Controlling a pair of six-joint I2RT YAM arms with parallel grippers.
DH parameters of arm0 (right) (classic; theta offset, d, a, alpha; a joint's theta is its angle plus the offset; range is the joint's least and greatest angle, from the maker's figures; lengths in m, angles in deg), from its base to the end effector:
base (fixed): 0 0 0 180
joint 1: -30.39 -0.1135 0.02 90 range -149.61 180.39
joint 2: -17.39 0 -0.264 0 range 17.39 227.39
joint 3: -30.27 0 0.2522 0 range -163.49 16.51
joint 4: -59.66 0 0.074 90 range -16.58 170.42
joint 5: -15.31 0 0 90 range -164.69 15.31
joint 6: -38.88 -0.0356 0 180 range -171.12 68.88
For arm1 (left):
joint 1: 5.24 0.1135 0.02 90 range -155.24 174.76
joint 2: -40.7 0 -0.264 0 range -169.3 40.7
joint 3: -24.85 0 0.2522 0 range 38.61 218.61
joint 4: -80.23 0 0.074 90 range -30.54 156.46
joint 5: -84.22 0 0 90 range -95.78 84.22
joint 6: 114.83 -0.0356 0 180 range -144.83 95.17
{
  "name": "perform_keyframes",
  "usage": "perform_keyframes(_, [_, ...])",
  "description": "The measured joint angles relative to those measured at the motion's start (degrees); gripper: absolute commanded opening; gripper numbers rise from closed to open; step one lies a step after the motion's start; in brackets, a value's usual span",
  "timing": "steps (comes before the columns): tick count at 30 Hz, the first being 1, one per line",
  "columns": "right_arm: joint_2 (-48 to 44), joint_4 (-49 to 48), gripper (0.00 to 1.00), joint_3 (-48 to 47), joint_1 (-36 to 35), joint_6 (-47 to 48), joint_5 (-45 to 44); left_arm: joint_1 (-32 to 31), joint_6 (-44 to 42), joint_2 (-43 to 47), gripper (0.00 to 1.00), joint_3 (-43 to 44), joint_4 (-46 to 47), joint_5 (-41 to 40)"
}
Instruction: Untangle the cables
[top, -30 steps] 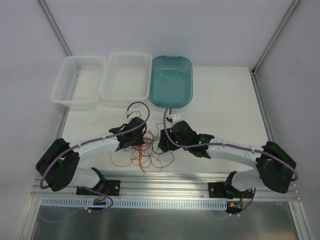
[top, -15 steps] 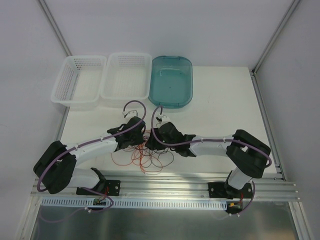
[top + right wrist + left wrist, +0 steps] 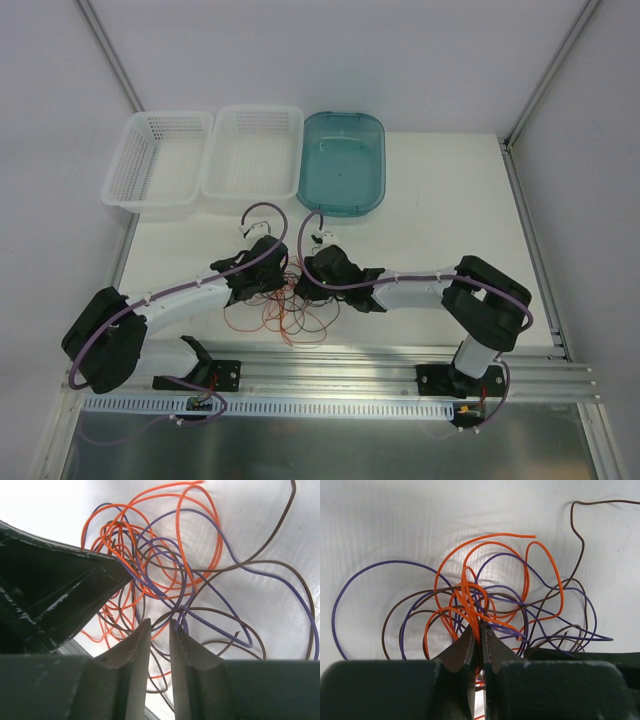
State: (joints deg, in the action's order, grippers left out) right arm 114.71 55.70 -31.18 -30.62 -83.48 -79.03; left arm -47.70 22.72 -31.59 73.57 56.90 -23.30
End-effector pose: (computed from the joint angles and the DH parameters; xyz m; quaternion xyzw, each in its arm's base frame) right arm 0.1725 0.3057 0.1697 -0.1983 0.8510 0.3303 0.3569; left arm 0.1877 -0.1572 0.1853 -0.0967 0.9159 -0.1566 0.3568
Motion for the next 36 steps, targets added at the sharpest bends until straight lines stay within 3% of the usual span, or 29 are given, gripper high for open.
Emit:
perform_keyframes(8, [2.21,0.07,0.31,-0.92,-0.11,-0.59,-0.02,0.00,1.46,0.44,0.00,-0.22,0.07,0.02])
perform_keyframes(15, [2.60,0.04,0.29,-1.90,-0.70,-0.61,0.15,-0.37,2.23,0.44,0.00,-0.24,0.13,-0.07])
perform_keyframes(18, [2.58,0.59,0.25,-2.16,-1.03,-0.55,0.04,-0.37,2.47,0.44,0.00,-0.24,0.15,-0.55])
perform_keyframes(22, [2.49,2.34,0.06,-2.45,-1.36,-0.31,-0.76,-0.37,2.58,0.44,0.00,-0.44,0.31,-1.11])
perform_keyframes(24, [2.32,3.30,0.01,-2.47,-1.44,-0.22,-1.25,-0.37,2.58,0.48,0.00,-0.79,0.31,-1.27])
perform_keyframes(36, [-6.23,11.74,0.01,-2.60,-1.49,3.04,-1.99,-0.17,2.40,0.50,0.00,-1.20,0.28,-4.17])
